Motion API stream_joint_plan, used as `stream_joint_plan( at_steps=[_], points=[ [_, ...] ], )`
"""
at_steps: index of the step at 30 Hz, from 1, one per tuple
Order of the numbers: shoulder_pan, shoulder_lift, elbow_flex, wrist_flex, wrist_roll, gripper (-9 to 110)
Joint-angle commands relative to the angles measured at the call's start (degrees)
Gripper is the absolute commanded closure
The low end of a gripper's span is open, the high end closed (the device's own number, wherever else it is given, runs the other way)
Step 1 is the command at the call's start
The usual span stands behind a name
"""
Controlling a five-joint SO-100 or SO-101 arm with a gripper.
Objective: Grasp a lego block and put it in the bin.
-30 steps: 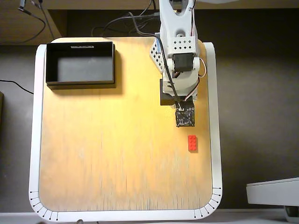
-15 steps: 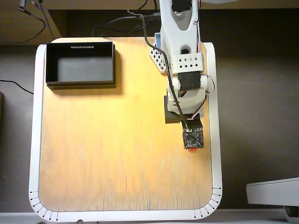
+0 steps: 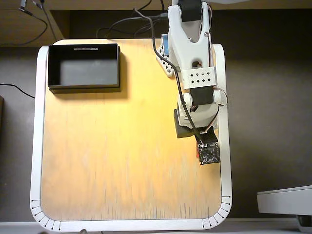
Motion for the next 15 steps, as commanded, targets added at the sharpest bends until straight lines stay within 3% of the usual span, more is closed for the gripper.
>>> stream_joint_plan(
  at_steps=[1,11,15],
  points=[
    [-1.4,-0.2,-8.1,-1.6,-2.2,85],
    [-2.1,-5.0,-8.1,-11.1,-10.3,77],
    [-2.0,-7.3,-8.1,-12.0,-8.8,77]
  ],
)
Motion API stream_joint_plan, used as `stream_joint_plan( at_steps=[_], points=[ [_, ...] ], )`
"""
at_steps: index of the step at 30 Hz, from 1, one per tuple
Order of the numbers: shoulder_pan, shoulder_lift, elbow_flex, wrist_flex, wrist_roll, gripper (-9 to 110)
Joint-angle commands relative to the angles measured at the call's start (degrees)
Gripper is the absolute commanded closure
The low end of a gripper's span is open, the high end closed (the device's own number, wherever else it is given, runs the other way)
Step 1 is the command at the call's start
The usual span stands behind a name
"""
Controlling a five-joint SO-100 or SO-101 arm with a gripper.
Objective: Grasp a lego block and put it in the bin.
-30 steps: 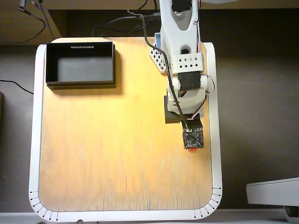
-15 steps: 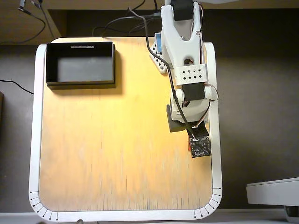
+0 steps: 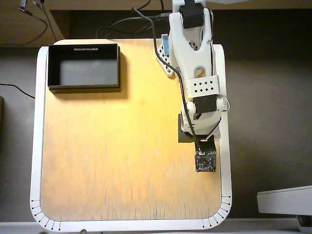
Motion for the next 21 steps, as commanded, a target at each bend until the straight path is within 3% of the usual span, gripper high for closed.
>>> stream_joint_plan(
  at_steps=[1,21],
  points=[
    [-0.7,-0.9,-8.0,-3.1,0.5,77],
    [0.7,-9.0,-8.0,-10.2,1.3,77]
  ],
)
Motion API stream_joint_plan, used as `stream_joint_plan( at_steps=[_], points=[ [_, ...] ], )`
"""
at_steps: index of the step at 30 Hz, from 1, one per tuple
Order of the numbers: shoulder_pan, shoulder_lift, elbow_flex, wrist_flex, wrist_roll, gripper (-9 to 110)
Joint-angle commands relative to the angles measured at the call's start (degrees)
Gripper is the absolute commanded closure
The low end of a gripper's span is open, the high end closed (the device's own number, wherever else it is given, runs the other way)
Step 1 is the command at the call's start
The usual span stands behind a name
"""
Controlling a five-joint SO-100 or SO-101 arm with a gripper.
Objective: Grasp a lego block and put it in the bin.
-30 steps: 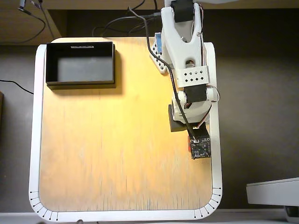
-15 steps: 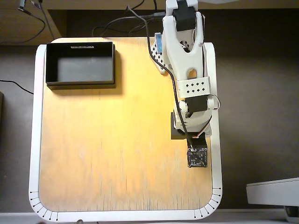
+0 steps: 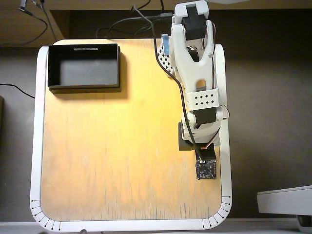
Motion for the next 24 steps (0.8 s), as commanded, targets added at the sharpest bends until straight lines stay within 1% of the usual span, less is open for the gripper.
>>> stream_joint_plan(
  at_steps=[1,14,19,24],
  points=[
    [0.8,0.0,-7.7,-1.7,0.4,77],
    [2.5,-3.3,-7.7,-5.5,2.5,77],
    [3.1,-3.5,-7.7,-5.6,2.8,82],
    [4.0,-4.4,-7.7,-5.6,3.1,82]
  ],
)
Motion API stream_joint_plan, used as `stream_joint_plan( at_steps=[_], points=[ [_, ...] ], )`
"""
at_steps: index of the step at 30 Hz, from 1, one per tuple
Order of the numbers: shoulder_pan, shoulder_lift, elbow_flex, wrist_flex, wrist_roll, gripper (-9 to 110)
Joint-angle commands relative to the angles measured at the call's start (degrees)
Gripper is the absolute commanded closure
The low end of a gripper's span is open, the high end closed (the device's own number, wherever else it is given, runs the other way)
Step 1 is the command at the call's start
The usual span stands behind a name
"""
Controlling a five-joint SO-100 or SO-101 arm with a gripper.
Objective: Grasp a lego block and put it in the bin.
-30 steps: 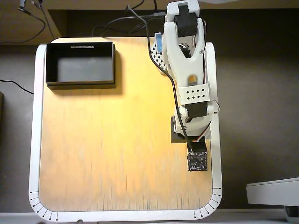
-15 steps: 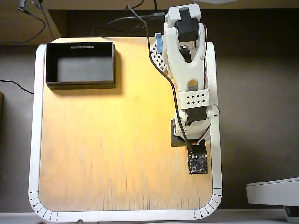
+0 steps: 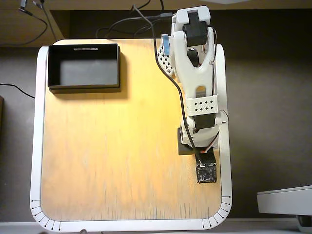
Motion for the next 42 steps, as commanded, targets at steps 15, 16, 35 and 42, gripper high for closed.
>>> stream_joint_plan(
  at_steps=[15,16,35,42],
  points=[
    [1.5,-2.4,-7.5,-1.1,0.0,86],
    [1.6,-2.4,-7.5,-1.1,0.0,87],
    [2.9,3.7,-7.5,0.3,-3.3,101],
    [5.8,14.6,-7.5,3.3,-4.0,101]
  ],
)
